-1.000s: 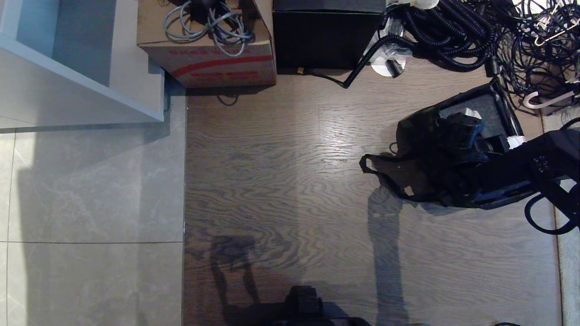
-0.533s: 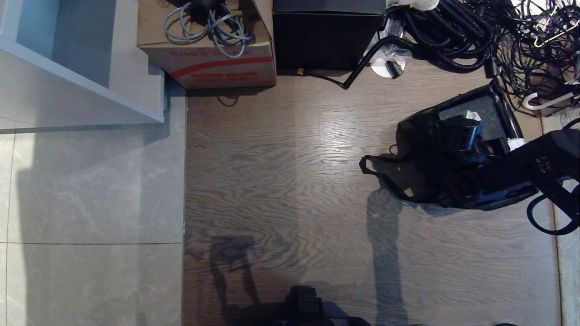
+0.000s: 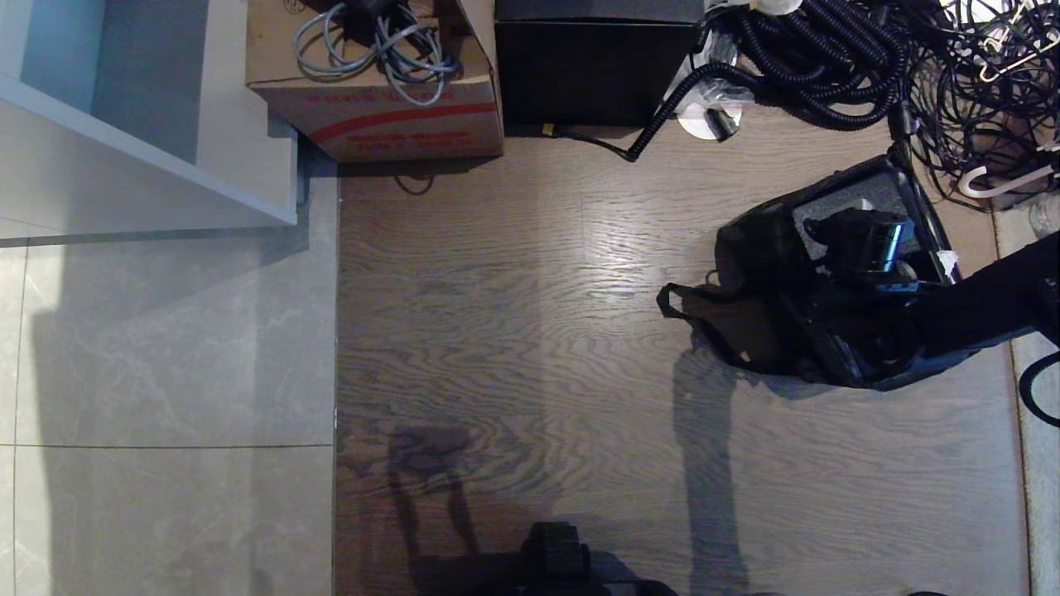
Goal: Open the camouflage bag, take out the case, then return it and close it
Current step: Lift the black box
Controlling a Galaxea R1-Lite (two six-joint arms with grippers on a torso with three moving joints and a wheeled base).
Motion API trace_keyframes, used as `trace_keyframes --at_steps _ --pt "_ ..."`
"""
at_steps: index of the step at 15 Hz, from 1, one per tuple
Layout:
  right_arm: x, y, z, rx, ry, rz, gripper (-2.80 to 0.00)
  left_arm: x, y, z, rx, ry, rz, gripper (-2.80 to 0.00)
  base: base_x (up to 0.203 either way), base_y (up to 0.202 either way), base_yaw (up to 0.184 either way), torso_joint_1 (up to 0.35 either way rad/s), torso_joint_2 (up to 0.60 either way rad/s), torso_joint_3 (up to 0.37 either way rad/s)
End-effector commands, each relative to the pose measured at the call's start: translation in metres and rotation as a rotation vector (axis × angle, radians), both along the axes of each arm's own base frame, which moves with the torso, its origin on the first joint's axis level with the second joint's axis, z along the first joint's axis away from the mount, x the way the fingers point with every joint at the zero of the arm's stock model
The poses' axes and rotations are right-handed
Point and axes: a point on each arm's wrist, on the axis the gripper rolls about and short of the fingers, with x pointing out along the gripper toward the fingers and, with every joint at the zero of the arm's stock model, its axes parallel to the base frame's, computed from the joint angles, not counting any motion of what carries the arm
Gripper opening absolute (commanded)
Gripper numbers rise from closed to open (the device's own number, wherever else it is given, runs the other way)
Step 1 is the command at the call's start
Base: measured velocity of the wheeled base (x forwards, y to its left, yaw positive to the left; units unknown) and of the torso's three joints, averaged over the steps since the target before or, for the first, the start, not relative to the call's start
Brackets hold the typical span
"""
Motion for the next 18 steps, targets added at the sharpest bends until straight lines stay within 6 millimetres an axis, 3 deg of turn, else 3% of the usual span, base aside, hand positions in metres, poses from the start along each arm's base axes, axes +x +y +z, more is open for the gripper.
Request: trace_keyframes --at_steps 1,5,10,12,14,15,18 --pt "-0.024 0.006 0.044 0.010 -0.094 0.014 0.00 0.000 0.000 0.000 0.000 0.000 0.000 -2.80 0.000 0.000 0.000 0.000 0.00 0.000" --pt "-0.074 0.016 0.082 0.027 -0.111 0.062 0.00 0.000 0.000 0.000 0.000 0.000 0.000 -2.80 0.000 0.000 0.000 0.000 0.00 0.000" --pt "-0.141 0.032 0.094 0.108 -0.100 0.244 0.00 0.000 0.000 0.000 0.000 0.000 0.000 -2.80 0.000 0.000 0.000 0.000 0.00 0.000" --pt "-0.149 0.033 0.089 0.181 -0.089 0.330 0.00 0.000 0.000 0.000 0.000 0.000 0.000 -2.80 0.000 0.000 0.000 0.000 0.00 0.000" --pt "-0.150 0.013 0.086 0.285 -0.090 0.367 0.00 0.000 0.000 0.000 0.000 0.000 0.000 -2.80 0.000 0.000 0.000 0.000 0.00 0.000" --pt "-0.151 -0.001 0.084 0.325 -0.055 0.358 -2.80 0.000 0.000 0.000 0.000 0.000 0.000 -2.80 0.000 0.000 0.000 0.000 0.00 0.000" --pt "-0.151 -0.035 0.074 0.543 -0.012 0.416 -2.80 0.000 0.000 0.000 0.000 0.000 0.000 -2.80 0.000 0.000 0.000 0.000 0.00 0.000"
